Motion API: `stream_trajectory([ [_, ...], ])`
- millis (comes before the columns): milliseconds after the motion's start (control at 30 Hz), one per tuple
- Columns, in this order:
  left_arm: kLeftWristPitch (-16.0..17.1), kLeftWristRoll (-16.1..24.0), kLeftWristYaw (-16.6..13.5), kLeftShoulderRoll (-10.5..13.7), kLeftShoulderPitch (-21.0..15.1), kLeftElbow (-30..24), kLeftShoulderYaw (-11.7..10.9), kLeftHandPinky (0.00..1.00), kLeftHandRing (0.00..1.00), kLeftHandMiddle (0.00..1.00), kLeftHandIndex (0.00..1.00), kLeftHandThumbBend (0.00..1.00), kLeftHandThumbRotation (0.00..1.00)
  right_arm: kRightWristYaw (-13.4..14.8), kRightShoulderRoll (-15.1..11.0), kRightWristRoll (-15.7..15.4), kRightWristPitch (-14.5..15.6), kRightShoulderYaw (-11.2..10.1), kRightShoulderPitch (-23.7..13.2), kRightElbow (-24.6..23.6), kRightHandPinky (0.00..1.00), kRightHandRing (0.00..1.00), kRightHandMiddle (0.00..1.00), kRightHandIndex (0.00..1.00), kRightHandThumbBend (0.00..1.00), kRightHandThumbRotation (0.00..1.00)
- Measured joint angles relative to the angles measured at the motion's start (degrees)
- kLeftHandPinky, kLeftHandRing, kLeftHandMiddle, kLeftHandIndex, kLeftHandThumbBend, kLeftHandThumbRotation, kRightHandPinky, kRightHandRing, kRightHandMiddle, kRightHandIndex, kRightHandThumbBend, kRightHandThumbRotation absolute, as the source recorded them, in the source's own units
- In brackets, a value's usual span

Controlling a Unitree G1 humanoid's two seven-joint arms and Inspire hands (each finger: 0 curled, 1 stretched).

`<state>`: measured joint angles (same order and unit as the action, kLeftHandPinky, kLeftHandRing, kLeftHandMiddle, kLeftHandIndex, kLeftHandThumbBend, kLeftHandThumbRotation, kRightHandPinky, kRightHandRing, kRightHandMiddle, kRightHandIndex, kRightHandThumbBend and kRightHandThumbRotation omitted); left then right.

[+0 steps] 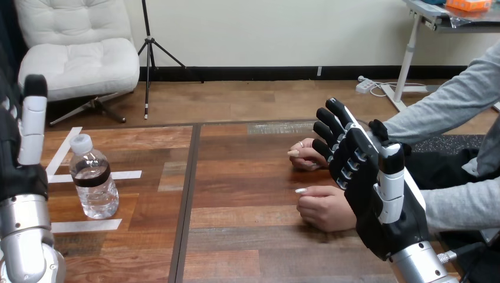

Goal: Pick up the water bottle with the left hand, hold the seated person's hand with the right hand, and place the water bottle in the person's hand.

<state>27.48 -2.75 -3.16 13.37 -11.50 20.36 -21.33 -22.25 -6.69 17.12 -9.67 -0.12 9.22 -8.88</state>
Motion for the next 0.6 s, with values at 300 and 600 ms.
stream_trajectory([
  [300, -2.7, 1.3, -1.1, 1.9, -1.9, 4.7, 0.3, 1.00, 1.00, 1.00, 1.00, 0.97, 0.37, 0.0, 0.0, 0.0, 0.0, 0.0, 0.0, 0.0, 1.00, 1.00, 0.99, 0.98, 1.00, 1.00],
  [600, -2.7, 0.3, -0.9, 2.0, -3.5, 8.2, 0.3, 1.00, 1.00, 1.00, 1.00, 1.00, 0.21, -0.1, 0.0, 0.0, 0.0, 0.0, 0.0, 0.0, 1.00, 1.00, 0.99, 0.99, 1.00, 1.00],
])
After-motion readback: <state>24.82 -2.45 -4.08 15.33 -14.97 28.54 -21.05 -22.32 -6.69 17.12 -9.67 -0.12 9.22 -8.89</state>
